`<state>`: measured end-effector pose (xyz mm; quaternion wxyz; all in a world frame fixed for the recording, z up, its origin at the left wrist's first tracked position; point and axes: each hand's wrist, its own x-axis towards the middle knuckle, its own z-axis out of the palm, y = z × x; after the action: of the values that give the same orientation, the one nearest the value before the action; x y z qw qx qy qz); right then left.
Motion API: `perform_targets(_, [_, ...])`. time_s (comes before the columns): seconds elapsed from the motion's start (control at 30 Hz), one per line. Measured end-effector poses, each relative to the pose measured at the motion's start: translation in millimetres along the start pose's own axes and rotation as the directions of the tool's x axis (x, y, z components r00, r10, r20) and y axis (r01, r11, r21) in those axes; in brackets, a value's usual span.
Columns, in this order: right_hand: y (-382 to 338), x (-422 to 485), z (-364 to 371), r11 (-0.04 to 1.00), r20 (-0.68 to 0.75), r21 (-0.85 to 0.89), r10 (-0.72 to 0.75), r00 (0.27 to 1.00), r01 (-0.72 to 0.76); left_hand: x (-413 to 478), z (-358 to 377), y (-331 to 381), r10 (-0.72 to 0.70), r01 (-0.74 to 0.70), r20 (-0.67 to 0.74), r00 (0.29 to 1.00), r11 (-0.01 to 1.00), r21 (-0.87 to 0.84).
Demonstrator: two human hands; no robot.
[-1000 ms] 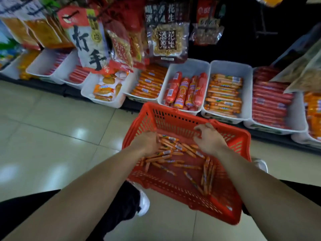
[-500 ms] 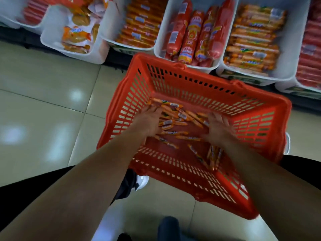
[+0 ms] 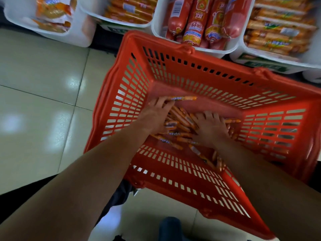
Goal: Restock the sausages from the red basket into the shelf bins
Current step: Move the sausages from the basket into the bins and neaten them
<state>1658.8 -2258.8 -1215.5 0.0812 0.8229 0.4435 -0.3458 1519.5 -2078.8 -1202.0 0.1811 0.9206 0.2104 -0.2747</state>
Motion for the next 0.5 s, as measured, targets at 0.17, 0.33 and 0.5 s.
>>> perform_targets(0.17, [5.4,-12.4,-9.4,0.996,-0.012,0.081,0.046,0.999,-0.045,-12.8,1.4,-0.4,-0.074,0.078,0.028,0.997,0.979,-0.187])
perform_targets(0.33, [-19.3,7.3,-24.4,0.991,-0.057,0.081,-0.099,0.993,0.103,-32.3,3.2,-15.8,-0.238,0.259,0.162,0.958,0.958,-0.126])
perform_targets(0.5, [-44.7,36.5,-25.7,0.987,-0.006,-0.02,-0.161,0.987,0.161,-33.7,3.6,-20.2,-0.172,0.185,0.073,0.982,0.953,-0.239])
